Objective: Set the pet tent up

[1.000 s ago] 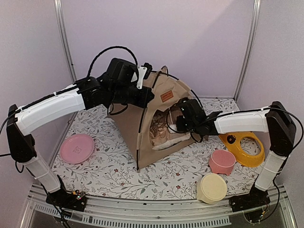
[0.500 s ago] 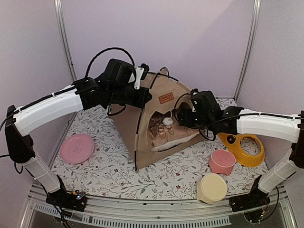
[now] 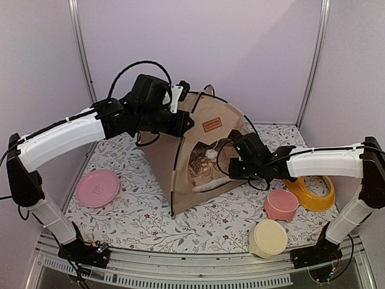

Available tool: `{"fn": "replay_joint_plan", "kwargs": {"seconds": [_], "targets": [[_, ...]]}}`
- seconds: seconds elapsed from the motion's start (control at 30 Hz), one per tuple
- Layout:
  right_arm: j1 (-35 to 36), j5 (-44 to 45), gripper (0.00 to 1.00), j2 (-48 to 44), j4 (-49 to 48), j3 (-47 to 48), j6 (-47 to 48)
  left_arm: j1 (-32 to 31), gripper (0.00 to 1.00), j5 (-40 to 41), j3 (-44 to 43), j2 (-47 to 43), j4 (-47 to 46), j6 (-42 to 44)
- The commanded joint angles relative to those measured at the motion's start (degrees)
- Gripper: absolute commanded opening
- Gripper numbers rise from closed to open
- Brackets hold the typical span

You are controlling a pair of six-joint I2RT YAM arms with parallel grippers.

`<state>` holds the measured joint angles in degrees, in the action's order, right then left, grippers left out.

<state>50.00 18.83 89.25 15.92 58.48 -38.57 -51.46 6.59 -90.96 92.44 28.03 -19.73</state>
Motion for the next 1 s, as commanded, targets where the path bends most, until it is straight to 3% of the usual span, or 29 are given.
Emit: {"fn": "replay_joint_plan", "kwargs": {"seconds": [0.0,0.2,0.37,0.47,0.57,0.73,0.97], "targets": [[-3.22,-3.71,0.14,6.34,-5.95,1.6,-1.03,-0.15,0.0,-8.15,0.58,-1.05,-0.06,2.0],[-5.53,2.23,0.18,18.02,-5.98,14.43,2.12,-0.57,0.0,-14.12,-0.3,-2.04,-0.04,2.92],[-9.21,6.75,0.32,21.37,-5.77,16.16,3.18,-0.52,0.0,-14.6,-1.03,-3.8,1.73,3.11],[-10.42,8.41,0.41,21.77,-3.18,15.81,4.16,-0.19,0.0,-9.78,-1.24,-4.82,3.43,2.08],[-9.84,6.57,0.46,18.76,-3.33,12.5,4.5,1.05,0.0,-5.68,-0.18,-5.53,3.85,0.43],[-2.76,5.52,0.65,9.71,-10.31,4.81,7.64,1.77,0.0,-4.12,2.07,-4.87,1.7,-0.64],[2.18,4.01,0.65,1.85,-9.36,4.33,5.74,1.87,0.0,-3.59,2.72,-3.13,0.28,-1.67]]}}
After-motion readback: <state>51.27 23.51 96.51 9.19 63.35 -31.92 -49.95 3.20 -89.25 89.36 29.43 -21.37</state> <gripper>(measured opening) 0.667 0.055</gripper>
